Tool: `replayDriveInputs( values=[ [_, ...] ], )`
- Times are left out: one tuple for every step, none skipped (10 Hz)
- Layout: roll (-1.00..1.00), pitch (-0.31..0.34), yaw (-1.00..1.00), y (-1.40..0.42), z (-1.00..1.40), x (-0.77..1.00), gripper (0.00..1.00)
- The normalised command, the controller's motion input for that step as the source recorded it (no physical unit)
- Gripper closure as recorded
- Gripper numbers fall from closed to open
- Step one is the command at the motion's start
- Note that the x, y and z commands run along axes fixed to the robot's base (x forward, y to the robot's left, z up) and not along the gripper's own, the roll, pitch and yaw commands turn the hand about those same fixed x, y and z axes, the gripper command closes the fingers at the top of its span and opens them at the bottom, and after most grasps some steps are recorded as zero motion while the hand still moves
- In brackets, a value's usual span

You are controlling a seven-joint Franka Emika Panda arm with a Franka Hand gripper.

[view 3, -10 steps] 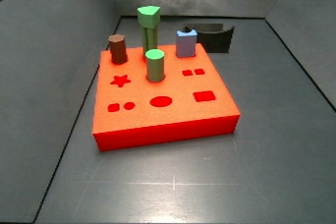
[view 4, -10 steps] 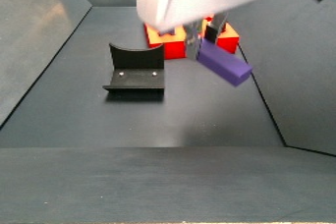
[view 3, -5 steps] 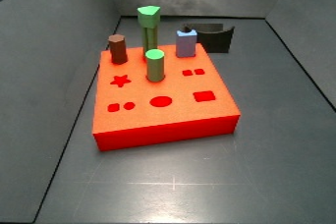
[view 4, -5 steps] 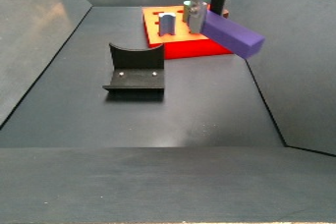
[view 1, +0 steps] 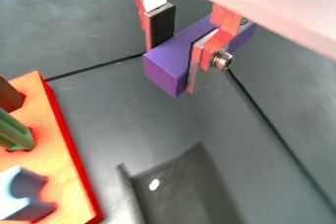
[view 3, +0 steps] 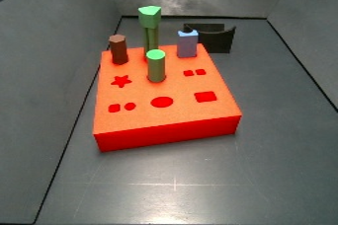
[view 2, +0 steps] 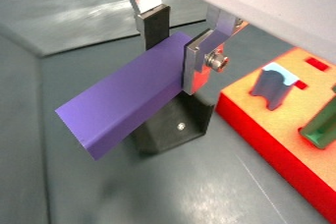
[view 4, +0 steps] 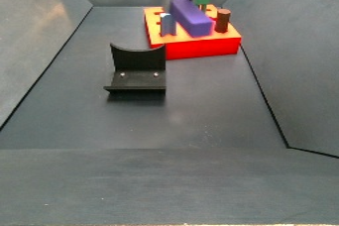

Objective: Pick up the rectangle object. Move up. Place the rectangle object on the fixture. Regrasp the rectangle object. Move to above the board. Insert the rectangle object.
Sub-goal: Place the rectangle object on the fixture.

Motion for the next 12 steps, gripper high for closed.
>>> replayDriveInputs(
  values=[
    [0.11, 0.059, -1.00, -0.30, -0.01, 1.00, 1.00],
    [0.13, 0.083, -1.00, -0.24, -0.01, 1.00, 1.00],
    [0.16, 0.120, -0.93, -0.18, 0.00, 1.00, 1.00],
    [0.16, 0.134, -0.69, -0.12, 0.00, 0.93, 1.00],
    [0.15, 0.147, -0.46, -0.07, 0.00, 0.82, 1.00],
    [0.12, 0.159, -0.25, -0.03, 0.01, 0.68, 1.00],
    [0.10, 0.165, -0.15, -0.01, 0.00, 0.59, 1.00],
    [0.08, 0.170, -0.09, -0.01, 0.01, 0.50, 1.00],
    [0.06, 0.174, -0.07, 0.00, 0.01, 0.42, 1.00],
    [-1.00, 0.064, 0.01, -0.23, 0.00, 0.22, 1.00],
    [-1.00, 0.060, 0.01, -0.18, -0.01, 0.10, 1.00],
    [-1.00, 0.065, 0.00, -0.09, -0.02, 0.05, 1.00]
  ],
)
